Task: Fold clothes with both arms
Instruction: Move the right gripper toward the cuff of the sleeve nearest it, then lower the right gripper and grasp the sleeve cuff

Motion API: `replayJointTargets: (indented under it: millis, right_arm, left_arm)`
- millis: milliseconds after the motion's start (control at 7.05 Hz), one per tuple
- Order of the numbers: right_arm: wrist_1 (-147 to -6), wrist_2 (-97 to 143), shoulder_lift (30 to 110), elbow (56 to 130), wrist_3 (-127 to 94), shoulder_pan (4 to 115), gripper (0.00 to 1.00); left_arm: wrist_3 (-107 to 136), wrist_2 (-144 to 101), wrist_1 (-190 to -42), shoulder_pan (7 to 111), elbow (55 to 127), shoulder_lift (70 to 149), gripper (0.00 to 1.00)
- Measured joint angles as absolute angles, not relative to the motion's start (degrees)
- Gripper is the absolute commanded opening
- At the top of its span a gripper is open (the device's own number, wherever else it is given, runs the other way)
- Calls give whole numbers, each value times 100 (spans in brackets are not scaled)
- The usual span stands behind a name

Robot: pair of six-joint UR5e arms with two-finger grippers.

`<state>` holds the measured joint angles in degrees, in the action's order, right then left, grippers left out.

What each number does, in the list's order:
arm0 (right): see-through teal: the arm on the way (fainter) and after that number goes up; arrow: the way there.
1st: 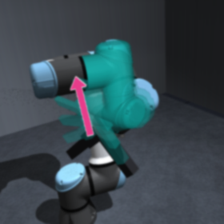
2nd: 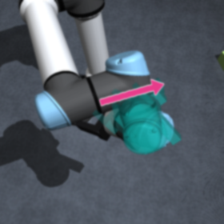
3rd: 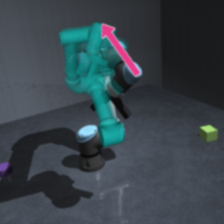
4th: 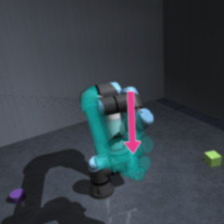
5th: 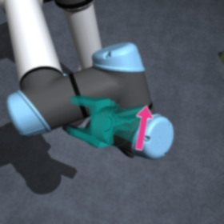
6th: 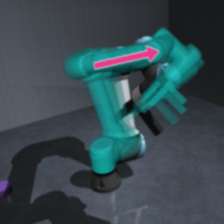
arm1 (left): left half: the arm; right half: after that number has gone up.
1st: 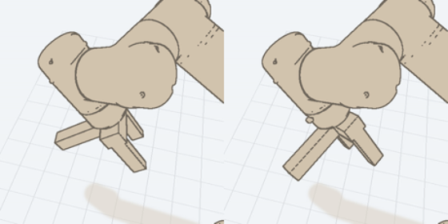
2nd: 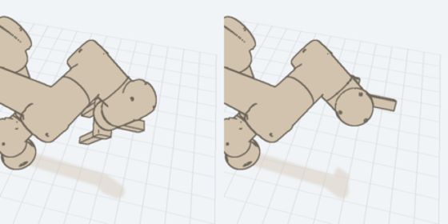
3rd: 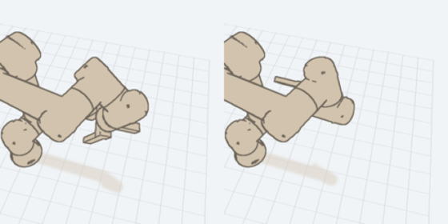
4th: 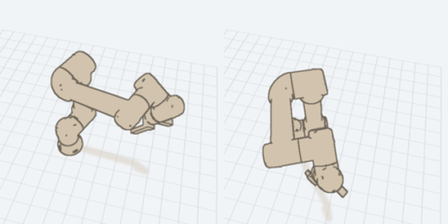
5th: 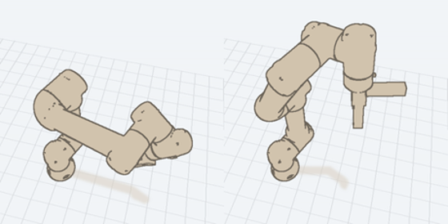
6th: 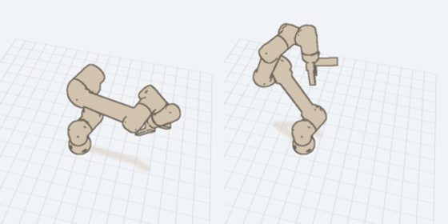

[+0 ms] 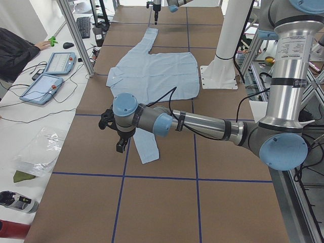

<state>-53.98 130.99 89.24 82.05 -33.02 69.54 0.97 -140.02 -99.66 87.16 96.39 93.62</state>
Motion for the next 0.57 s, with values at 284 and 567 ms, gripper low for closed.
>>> replayJointTargets:
  millis: [284,567]
  right_arm:
    - [-5400,13072,8637,7828,-3247,6818,90]
    - [-5399,13049,8472,7597,-3226,6715,80]
  left_arm:
    - [93,-13993,-9967,8718,9649,9361,100]
    - [96,-13990,-9967,8718,9656,9361,100]
